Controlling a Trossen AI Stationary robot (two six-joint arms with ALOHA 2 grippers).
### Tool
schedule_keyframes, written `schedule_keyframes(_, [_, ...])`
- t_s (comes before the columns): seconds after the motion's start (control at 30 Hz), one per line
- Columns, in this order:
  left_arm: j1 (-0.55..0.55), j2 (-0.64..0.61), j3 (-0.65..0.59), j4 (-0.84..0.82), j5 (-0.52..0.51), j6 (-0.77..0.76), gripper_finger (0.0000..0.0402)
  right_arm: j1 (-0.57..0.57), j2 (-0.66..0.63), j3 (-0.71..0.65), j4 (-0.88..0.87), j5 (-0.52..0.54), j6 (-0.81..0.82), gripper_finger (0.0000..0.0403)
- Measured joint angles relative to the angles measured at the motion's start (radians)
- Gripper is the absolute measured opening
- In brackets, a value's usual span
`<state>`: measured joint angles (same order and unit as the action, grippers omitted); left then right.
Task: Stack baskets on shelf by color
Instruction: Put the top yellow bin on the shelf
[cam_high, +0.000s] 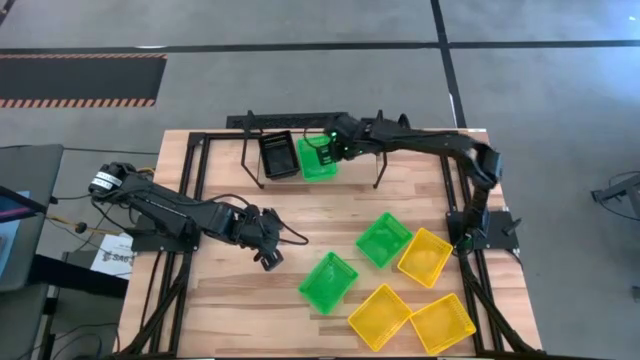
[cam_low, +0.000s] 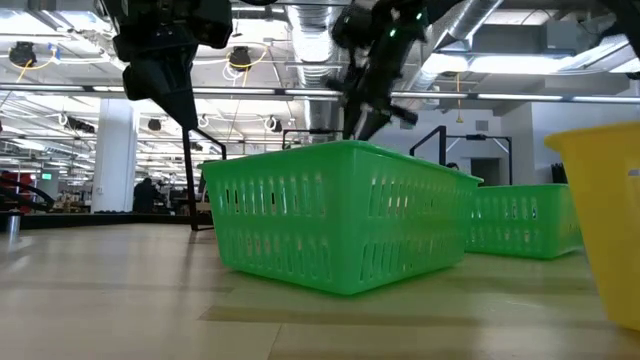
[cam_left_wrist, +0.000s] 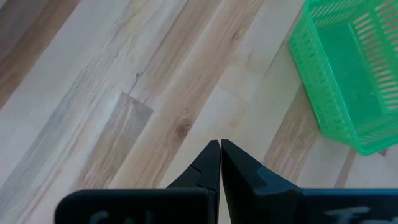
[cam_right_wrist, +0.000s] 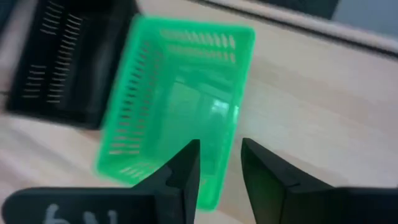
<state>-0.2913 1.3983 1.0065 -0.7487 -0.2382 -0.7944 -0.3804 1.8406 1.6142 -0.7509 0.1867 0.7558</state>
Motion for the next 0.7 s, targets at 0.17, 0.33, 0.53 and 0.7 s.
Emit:
schedule_keyframes(0.17, [0.0, 0.0, 0.0, 0.0, -0.001, 0.002, 0.0, 0.041, -0.131, 0.0, -0.14, -0.106, -0.05, 0.0143])
schedule_keyframes(0.33, [0.0, 0.0, 0.0, 0.006, -0.002, 0.002, 0.0, 0.163, -0.247, 0.0, -0.405, -0.127, -0.01, 0.0139])
schedule_keyframes(0.53, [0.0, 0.0, 0.0, 0.008, -0.006, -0.003, 0.0, 0.392, -0.32, 0.0, -0.667, -0.064, 0.231, 0.0134])
schedule_keyframes(0.7, [0.0, 0.0, 0.0, 0.007, -0.022, -0.055, 0.0, 0.609, -0.323, 0.0, -0.793, 0.002, 0.504, 0.0137])
